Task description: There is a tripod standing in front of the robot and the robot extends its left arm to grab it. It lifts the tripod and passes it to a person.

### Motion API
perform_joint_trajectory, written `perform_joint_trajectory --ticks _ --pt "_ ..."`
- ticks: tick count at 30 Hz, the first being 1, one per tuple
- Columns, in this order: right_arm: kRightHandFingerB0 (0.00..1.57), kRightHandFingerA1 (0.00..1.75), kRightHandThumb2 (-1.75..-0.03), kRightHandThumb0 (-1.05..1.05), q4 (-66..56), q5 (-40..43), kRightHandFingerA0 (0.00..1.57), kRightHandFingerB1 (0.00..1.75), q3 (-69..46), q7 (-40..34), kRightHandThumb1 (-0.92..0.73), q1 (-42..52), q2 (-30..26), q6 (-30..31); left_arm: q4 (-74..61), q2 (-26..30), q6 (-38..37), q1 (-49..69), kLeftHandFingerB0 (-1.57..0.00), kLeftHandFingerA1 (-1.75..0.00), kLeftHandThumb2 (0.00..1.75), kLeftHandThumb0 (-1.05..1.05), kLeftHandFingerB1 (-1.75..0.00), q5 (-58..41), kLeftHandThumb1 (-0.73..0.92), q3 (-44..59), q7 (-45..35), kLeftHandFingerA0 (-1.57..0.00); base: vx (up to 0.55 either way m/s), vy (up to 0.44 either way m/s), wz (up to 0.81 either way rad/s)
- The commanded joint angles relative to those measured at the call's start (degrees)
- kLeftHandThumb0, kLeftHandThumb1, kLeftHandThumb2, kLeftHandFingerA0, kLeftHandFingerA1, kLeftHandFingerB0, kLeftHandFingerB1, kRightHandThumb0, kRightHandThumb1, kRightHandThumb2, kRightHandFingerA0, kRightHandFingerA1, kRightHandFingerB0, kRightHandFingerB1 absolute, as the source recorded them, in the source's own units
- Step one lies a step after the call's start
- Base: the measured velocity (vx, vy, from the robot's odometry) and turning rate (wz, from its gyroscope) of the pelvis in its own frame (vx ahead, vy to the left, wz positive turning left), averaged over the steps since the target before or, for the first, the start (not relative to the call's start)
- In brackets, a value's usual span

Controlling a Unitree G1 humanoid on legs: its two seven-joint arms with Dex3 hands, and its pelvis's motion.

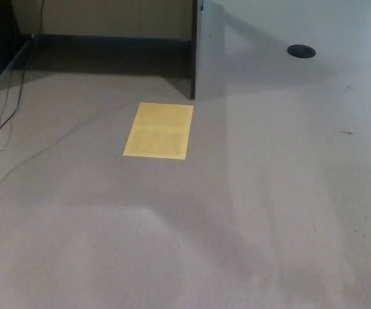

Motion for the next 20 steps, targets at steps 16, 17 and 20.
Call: perform_joint_trajectory --ticks 16,17,20 --pt "0.43 0.43 -0.62 -0.43 1.5 -0.6 0.69 0.35 -0.8 -5.6 -0.73 4.1 -1.9 -0.3 8.7 -1.8 -10.6 0.2 -0.34 -0.45 0.58 -0.40 -0.33 3.6 0.59 -1.1 6.1 -0.60 0.00 0.000 0.00" --pt "0.38 0.57 -0.87 -0.50 1.3 -0.5 0.63 0.48 -0.9 -5.1 -0.60 4.3 -1.8 0.2 8.8 -1.9 -10.7 0.3 -0.29 -0.57 0.75 -0.47 -0.44 3.6 0.47 -1.1 6.2 -0.57 0.00 0.000 0.00" --pt "0.43 0.43 -0.61 -0.44 1.6 -0.6 0.70 0.35 -0.6 -4.8 -0.72 4.1 -1.7 0.9 9.0 -1.8 -11.5 0.4 -0.34 -0.44 0.58 -0.39 -0.33 3.6 0.59 -1.1 6.1 -0.57 0.00 0.000 0.00"
